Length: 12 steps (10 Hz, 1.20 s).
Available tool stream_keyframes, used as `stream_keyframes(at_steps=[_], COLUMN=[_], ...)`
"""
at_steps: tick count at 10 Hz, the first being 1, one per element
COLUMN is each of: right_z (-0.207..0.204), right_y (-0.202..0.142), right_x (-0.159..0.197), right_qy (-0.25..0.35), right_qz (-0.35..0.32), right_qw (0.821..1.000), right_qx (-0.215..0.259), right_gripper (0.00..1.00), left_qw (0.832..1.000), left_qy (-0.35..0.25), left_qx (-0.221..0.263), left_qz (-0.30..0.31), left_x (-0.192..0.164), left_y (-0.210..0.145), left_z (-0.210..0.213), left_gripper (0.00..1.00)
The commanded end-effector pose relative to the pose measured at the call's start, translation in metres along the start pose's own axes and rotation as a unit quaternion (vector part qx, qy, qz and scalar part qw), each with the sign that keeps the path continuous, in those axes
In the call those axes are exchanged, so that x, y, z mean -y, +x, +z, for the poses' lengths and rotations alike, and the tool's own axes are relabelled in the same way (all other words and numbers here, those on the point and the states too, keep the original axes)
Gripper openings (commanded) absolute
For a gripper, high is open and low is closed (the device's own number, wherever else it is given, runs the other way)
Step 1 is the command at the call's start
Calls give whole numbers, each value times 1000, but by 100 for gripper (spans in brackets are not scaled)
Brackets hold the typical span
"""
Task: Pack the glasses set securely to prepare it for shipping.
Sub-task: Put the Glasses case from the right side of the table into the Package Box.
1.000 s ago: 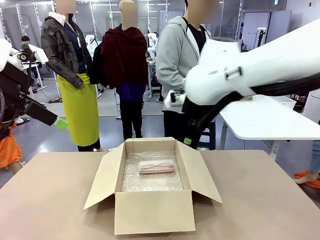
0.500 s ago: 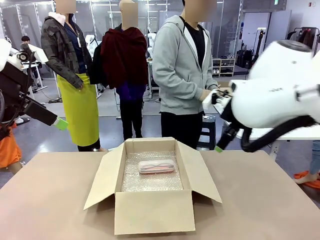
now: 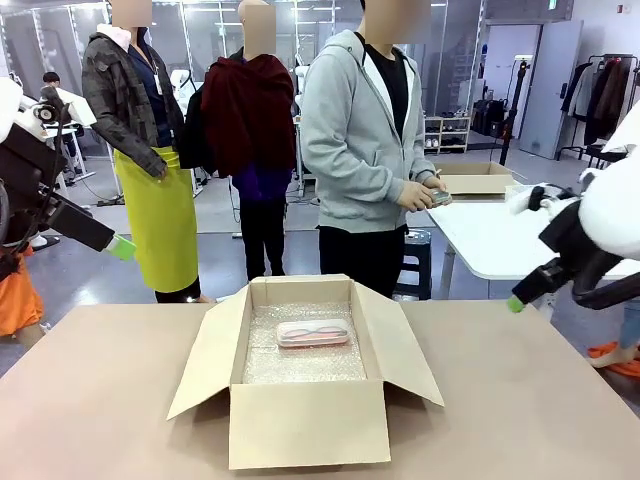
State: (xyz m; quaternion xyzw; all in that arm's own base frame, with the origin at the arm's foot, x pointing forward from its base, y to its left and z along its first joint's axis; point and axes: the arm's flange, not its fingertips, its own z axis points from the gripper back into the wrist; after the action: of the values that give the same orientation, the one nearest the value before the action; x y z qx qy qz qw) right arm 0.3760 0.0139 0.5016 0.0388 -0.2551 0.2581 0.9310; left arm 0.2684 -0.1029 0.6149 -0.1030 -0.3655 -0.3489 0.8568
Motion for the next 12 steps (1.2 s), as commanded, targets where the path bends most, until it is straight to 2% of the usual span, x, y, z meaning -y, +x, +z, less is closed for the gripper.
stream_keyframes(at_steps=[1,3,4,5,12], right_z=[0,-2,-1,6,6], right_y=[-28,-29,-22,-4,-4], right_x=[-17,-18,-23,5,5], right_qy=[3,1,-18,2,2], right_qz=[-36,-38,-31,-25,-25], right_qw=[999,999,999,1000,1000], right_qx=[7,-9,15,1,1], right_gripper=[100,100,100,100,100], left_qw=[1000,1000,1000,1000,1000], left_qy=[-2,-2,-2,-2,-2], left_qx=[2,2,2,2,2], left_qz=[-2,-2,-2,-2,-2], left_x=[-1,-1,-1,-1,-1], left_y=[0,0,0,0,0], left_z=[1,1,1,1,1], left_gripper=[100,100,100,100,100])
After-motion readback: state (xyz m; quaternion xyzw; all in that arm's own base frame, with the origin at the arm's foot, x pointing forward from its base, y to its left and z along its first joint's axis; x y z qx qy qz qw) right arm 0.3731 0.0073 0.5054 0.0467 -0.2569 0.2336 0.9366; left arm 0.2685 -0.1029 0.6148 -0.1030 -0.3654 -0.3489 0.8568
